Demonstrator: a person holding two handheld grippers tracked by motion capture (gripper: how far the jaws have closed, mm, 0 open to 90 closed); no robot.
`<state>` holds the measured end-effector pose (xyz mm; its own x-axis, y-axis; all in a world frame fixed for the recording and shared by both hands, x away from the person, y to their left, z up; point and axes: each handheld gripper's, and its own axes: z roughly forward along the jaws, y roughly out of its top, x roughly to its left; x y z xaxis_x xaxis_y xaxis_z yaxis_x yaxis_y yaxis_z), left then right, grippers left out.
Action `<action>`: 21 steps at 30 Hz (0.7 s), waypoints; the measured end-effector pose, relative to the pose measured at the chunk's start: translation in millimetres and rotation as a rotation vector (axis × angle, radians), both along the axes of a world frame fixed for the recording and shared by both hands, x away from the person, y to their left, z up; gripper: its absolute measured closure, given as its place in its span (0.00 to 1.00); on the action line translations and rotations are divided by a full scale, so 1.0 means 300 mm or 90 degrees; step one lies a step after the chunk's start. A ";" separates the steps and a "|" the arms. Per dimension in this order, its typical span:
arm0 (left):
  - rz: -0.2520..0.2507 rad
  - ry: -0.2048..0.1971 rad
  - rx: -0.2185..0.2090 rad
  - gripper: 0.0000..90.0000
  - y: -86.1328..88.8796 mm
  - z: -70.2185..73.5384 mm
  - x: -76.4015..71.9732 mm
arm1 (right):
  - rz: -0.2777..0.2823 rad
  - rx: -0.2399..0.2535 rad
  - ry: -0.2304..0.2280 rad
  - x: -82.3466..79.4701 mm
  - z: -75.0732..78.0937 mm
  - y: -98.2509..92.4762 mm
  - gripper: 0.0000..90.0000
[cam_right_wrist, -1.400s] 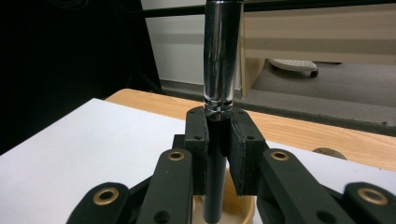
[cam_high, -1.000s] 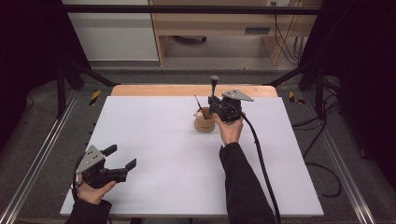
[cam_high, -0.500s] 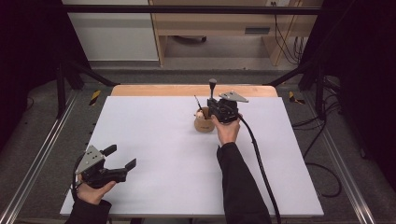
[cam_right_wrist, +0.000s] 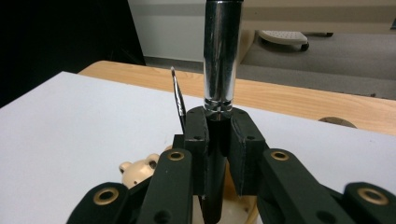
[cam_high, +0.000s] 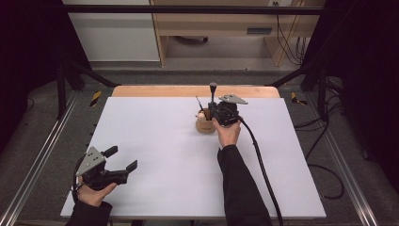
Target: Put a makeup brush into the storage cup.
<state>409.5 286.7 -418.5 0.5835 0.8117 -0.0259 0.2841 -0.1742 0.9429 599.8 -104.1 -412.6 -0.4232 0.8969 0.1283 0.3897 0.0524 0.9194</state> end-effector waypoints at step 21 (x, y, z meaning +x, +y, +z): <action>-0.004 -0.003 0.002 0.09 -0.001 0.000 0.001 | 0.000 -0.028 0.036 -0.009 -0.015 0.006 0.85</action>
<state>409.7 286.5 -418.7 0.5884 0.8083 -0.0207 0.2792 -0.1791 0.9434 597.2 -102.2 -417.2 -0.4159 0.9023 0.1133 0.4417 0.0916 0.8925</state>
